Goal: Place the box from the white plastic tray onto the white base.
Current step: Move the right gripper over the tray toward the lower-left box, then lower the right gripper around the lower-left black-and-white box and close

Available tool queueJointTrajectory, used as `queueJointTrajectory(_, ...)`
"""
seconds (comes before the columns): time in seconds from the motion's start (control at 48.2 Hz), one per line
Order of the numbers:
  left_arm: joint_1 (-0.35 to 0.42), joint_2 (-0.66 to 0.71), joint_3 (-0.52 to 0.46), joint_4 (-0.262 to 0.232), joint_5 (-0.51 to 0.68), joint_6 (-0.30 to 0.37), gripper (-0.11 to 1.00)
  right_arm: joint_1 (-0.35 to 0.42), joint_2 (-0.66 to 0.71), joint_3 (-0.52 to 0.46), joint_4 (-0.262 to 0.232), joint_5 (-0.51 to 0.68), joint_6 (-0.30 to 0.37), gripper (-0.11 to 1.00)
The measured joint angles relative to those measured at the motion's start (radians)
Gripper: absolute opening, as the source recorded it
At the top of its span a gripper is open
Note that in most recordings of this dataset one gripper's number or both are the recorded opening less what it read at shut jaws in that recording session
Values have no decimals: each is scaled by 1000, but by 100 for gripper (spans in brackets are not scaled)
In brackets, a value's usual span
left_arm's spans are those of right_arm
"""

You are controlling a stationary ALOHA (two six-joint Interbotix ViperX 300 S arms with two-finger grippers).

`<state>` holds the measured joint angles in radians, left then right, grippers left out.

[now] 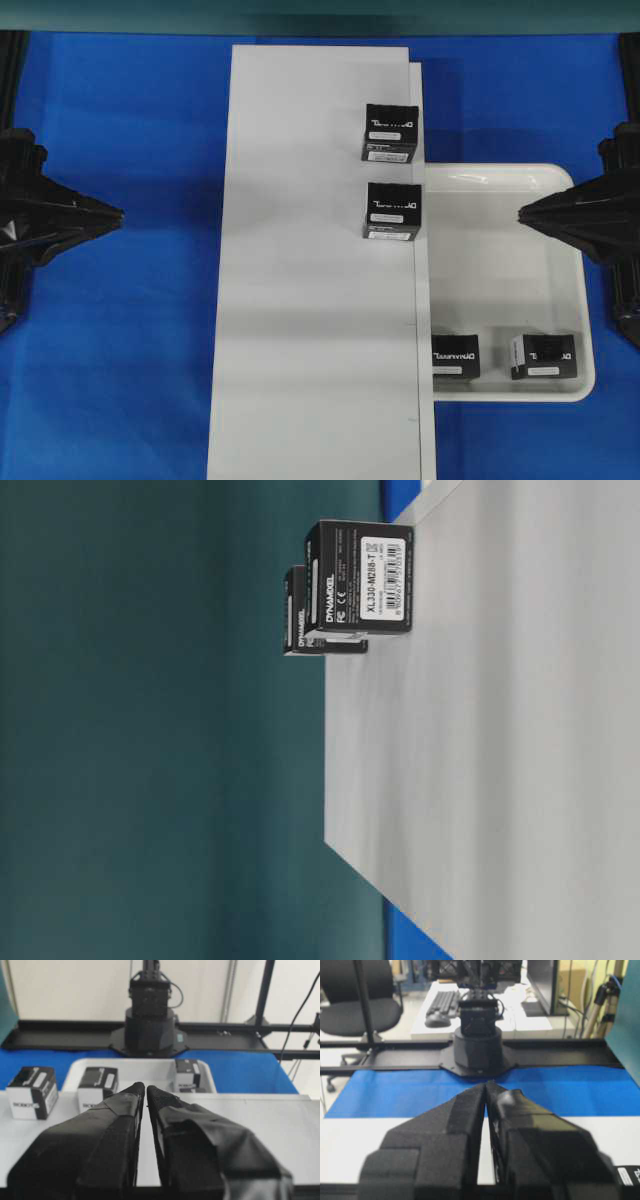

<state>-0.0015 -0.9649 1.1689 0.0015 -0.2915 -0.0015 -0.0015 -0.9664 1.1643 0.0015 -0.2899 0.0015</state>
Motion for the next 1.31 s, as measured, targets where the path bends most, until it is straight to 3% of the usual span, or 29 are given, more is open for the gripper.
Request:
queueJointTrajectory(0.083,0,0,-6,8,35,-12,6,20,0,-8,14,28,14,5)
queueJointTrajectory(0.207,0,-6,-34,12,109,-21,-5,60,3,-64,61,238,58,-1)
queueJointTrajectory(0.435,0,-12,-78,15,218,-21,-7,92,11,-209,75,644,164,-1)
queueJointTrajectory(0.663,2,-14,-80,14,238,-21,-7,123,54,-284,103,913,255,-1)
queueJointTrajectory(0.87,0,-14,-81,14,250,-23,-7,215,227,-353,126,1051,265,-1)
queueJointTrajectory(1.036,0,-14,-83,15,253,-23,-7,236,399,-431,124,1124,264,-1)
queueJointTrajectory(1.306,2,-12,-83,15,253,-23,-7,249,647,-535,69,1292,255,-1)
